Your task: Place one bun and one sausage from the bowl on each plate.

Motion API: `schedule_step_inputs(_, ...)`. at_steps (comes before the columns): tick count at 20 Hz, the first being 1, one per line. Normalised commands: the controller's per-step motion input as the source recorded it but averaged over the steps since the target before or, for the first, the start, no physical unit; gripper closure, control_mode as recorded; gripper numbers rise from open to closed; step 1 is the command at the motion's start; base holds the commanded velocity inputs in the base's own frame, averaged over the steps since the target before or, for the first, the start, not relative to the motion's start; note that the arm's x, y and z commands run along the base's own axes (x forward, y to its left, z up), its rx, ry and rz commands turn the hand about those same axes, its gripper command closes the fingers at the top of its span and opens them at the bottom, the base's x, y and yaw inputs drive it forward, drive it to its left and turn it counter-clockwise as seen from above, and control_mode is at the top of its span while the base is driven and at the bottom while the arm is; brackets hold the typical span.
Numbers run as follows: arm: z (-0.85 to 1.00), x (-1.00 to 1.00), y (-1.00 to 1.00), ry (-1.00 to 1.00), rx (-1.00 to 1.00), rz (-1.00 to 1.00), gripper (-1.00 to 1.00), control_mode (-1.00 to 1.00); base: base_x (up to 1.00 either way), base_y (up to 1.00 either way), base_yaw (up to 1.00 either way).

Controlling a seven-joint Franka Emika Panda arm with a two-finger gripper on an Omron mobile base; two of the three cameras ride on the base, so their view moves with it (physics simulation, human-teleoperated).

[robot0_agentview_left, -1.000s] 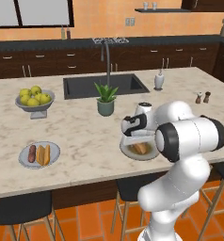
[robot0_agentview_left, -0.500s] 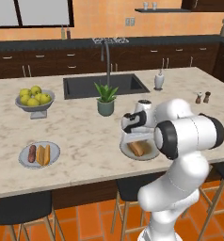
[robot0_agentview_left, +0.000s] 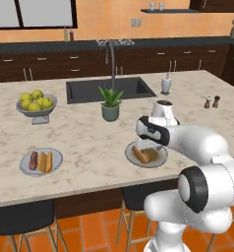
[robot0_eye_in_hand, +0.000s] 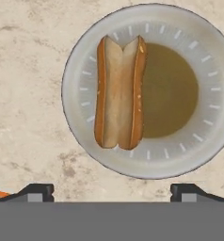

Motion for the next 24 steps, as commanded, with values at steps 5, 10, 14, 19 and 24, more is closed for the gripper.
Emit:
schedule_step_inputs(5,0.21,-0.68,0.01,-0.19,0.0,0.0,-1.0,-1.0,0.0,0.0,0.0)
schedule_step_inputs(10,0.0,-0.28,0.0,-0.02,0.0,0.0,-1.0,1.0,-0.06,0.0,0.0)
schedule_step_inputs(14,0.0,0.0,0.0,0.0,0.0,0.0,-1.0,1.0,-0.14,-0.32,-0.07)
schedule_step_inputs(19,0.0,0.0,0.0,0.0,0.0,0.0,-1.0,1.0,0.0,-0.97,-0.09)
schedule_step_inputs(24,0.0,0.0,0.0,0.0,0.0,0.0,-1.0,1.0,0.0,-0.98,-0.02)
